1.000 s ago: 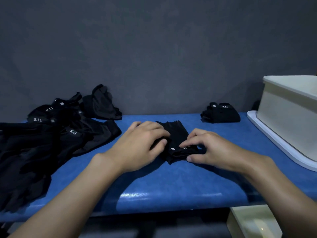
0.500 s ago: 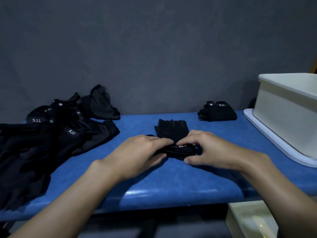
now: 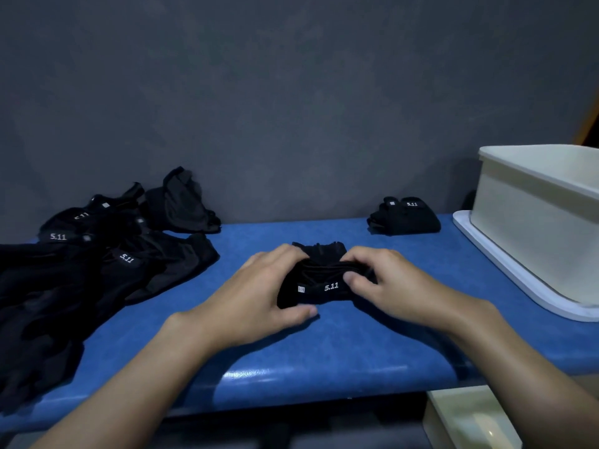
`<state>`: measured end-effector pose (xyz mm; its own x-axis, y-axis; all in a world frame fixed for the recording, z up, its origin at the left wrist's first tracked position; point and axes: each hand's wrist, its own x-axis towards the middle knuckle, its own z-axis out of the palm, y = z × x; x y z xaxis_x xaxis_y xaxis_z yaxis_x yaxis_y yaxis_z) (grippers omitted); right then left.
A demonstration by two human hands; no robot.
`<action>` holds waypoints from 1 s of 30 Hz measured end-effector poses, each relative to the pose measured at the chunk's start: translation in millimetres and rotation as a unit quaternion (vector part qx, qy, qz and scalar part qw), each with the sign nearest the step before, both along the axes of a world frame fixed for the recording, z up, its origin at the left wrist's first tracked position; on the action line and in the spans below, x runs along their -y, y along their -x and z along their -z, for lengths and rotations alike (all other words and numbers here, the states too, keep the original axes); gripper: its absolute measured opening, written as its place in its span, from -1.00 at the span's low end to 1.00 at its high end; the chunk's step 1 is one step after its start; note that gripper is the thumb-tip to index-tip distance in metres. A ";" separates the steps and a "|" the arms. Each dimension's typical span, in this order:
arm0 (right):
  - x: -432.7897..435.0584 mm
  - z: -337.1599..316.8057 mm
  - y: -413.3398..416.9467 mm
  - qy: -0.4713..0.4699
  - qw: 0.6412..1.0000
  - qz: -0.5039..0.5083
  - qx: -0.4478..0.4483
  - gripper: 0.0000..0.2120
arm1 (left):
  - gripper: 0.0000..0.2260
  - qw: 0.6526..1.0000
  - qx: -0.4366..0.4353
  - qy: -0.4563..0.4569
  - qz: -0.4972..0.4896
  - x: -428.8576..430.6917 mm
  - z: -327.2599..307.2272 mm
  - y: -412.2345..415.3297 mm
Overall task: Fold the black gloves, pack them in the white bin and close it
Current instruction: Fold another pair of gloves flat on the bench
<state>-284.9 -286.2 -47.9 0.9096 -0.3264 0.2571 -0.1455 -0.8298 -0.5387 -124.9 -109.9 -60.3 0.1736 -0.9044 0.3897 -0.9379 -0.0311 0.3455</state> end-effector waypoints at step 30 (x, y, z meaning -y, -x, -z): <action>14.3 22.5 -28.1 -0.109 0.972 0.151 0.144 -0.81 | -0.75 0.967 -0.211 0.094 -0.106 19.5 16.3 1.5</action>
<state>-256.8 -300.5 -70.3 0.6646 -0.6426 0.3813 -0.1820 -0.6341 -0.7515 -126.4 -129.4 -76.6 0.5275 -0.7504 0.3983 -0.6914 -0.1068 0.7145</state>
